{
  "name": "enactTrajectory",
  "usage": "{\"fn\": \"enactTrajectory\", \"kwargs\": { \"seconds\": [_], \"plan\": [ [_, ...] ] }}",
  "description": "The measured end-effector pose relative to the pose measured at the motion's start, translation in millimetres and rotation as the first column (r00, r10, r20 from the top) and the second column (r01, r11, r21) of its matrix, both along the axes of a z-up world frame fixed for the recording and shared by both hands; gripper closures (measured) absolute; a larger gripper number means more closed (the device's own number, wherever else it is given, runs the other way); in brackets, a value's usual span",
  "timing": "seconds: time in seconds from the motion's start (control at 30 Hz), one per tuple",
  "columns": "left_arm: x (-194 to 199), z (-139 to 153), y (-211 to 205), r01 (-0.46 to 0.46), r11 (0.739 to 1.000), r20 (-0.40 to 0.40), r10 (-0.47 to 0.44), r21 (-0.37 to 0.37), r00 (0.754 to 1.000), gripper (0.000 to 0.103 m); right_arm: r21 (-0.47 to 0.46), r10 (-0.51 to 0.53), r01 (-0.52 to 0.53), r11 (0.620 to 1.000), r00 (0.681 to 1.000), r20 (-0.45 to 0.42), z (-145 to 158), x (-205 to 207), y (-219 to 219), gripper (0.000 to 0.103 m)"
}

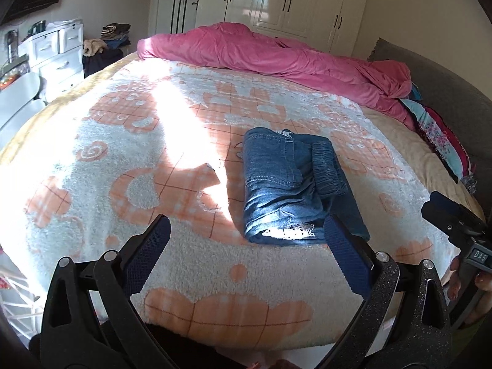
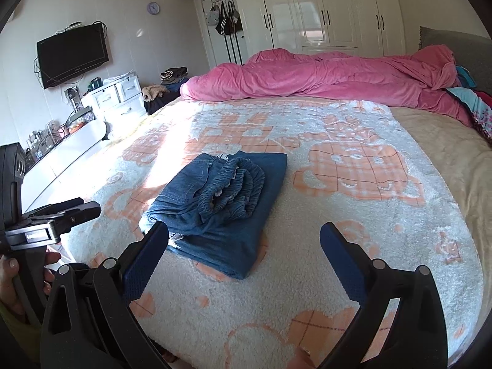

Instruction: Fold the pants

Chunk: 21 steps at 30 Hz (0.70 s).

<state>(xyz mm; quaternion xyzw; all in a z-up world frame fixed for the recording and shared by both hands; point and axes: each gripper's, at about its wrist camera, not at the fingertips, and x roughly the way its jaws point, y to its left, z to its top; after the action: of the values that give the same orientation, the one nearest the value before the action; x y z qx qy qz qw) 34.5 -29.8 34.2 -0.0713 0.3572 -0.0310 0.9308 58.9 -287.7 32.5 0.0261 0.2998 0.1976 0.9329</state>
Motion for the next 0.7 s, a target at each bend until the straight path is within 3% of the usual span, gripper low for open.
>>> {"fn": "enactTrajectory", "kwargs": {
  "seconds": [0.2,0.53,0.7],
  "plan": [
    [-9.9,-8.4,-3.5,0.019,0.999,-0.014,-0.020,-0.028,1.000,0.009,-0.041,-0.006,0.006,0.999,1.000,0.007,-6.2,-10.5,-0.5,0.005],
    [-22.2,-16.6,-8.1,0.022,1.000,-0.011,-0.022,0.006,1.000,0.010,-0.043,-0.015,0.015,0.999,1.000,-0.013,-17.5,-24.5,-0.3,0.005],
    [-25.8,-29.2,-8.3,0.027,1.000,-0.045,-0.027,-0.005,0.999,0.009,-0.094,-0.016,0.014,0.995,1.000,-0.018,-31.5,-32.2,6.2,0.005]
  ]
}}
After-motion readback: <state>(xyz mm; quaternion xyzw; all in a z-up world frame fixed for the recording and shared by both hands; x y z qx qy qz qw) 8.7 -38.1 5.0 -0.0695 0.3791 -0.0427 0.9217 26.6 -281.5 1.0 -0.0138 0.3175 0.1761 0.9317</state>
